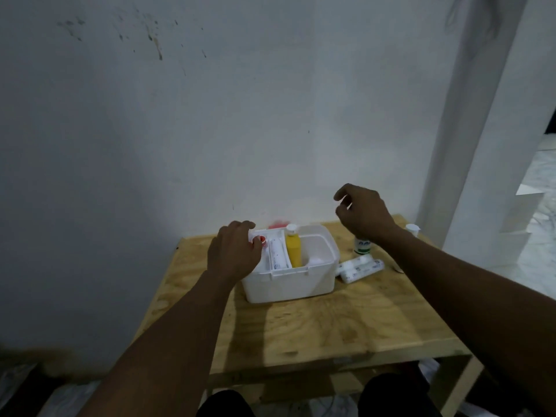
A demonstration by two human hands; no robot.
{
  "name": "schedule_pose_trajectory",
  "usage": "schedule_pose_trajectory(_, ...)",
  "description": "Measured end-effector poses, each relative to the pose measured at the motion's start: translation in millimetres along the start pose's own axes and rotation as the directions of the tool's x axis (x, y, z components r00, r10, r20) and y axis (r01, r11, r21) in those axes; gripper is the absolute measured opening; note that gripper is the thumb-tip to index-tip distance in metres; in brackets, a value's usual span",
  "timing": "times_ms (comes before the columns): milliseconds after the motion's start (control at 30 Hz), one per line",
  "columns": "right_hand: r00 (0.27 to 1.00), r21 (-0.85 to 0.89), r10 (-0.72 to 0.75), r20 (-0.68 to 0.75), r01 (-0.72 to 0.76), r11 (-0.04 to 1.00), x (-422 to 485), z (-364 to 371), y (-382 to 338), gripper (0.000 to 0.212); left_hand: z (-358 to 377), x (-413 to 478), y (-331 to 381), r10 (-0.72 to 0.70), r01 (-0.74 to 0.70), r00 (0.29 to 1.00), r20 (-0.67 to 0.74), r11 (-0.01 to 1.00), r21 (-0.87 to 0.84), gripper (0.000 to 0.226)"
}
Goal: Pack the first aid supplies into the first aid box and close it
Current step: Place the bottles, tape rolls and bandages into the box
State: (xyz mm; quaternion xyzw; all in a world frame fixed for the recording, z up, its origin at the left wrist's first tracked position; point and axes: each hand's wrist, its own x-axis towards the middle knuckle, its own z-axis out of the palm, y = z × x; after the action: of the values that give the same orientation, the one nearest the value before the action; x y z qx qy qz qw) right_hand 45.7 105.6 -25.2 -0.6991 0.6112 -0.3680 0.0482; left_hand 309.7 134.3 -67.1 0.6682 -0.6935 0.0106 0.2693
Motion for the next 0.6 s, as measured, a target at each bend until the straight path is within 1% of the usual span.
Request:
schedule_pose_trajectory(67, 0.999, -0.034, 0.034, 0.029, -0.033, 0.999, -6, -14, 16, 0.022, 1, 4, 12, 0.081, -0.080, 0.996, -0.043, 0.997, 0.016, 0.040)
schedule_pose_trajectory(133, 0.994, -0.062, 0.063, 0.086, -0.057, 0.996, -17, -19, 31, 0.022, 3, 6, 30, 0.180, -0.180, 0.981, -0.065, 0.984, 0.016, 0.035)
schedule_pose_trajectory(200, 0.985, -0.097, 0.070, 0.157, -0.055, 0.994, -32, -17, 44, 0.022, 7, 8, 54, 0.292, -0.293, 0.953, -0.082, 0.956, 0.005, 0.031)
schedule_pose_trajectory(267, 0.967, -0.165, 0.088, 0.239, -0.049, 0.985, -48, -10, 55, 0.028, 13, 8, 80, 0.380, -0.381, 0.923, -0.060, 0.925, -0.003, 0.028)
schedule_pose_trajectory(333, 0.941, -0.232, 0.090, 0.327, -0.013, 0.973, -64, -3, 66, 0.036, 21, 10, 103, 0.452, -0.452, 0.892, -0.004, 0.892, 0.017, 0.028)
schedule_pose_trajectory(433, 0.917, -0.316, 0.017, 0.398, 0.120, 0.941, -82, 8, 80, 0.042, 35, 14, 131, 0.520, -0.530, 0.846, 0.118, 0.845, 0.071, 0.030)
schedule_pose_trajectory(533, 0.918, -0.392, -0.062, 0.391, 0.227, 0.891, -90, 10, 87, 0.042, 48, 22, 152, 0.517, -0.563, 0.816, 0.258, 0.813, 0.150, 0.032)
schedule_pose_trajectory(600, 0.917, -0.436, -0.107, 0.384, 0.282, 0.855, -92, 7, 89, 0.039, 58, 27, 163, 0.484, -0.580, 0.794, 0.368, 0.785, 0.217, 0.033)
